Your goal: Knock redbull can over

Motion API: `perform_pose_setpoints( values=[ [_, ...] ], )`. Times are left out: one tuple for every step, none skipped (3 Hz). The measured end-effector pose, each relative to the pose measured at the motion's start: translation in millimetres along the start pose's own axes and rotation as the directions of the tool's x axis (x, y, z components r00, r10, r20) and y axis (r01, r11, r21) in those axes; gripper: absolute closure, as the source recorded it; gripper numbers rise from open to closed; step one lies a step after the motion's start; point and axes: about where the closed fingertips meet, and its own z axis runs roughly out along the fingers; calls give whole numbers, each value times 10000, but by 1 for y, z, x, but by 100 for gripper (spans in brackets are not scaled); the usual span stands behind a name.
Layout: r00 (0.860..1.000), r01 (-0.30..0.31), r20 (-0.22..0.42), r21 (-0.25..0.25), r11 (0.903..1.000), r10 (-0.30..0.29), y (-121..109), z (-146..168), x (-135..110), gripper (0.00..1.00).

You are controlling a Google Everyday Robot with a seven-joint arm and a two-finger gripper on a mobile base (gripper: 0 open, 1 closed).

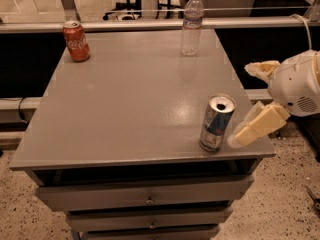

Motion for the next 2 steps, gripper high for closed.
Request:
perform_pose_setpoints(
  values=[
    [9948,-97,1013,251,9996,71,-18,15,10,0],
    [9801,-231,1976,298,9993,167,-29,27,19,0]
  ],
)
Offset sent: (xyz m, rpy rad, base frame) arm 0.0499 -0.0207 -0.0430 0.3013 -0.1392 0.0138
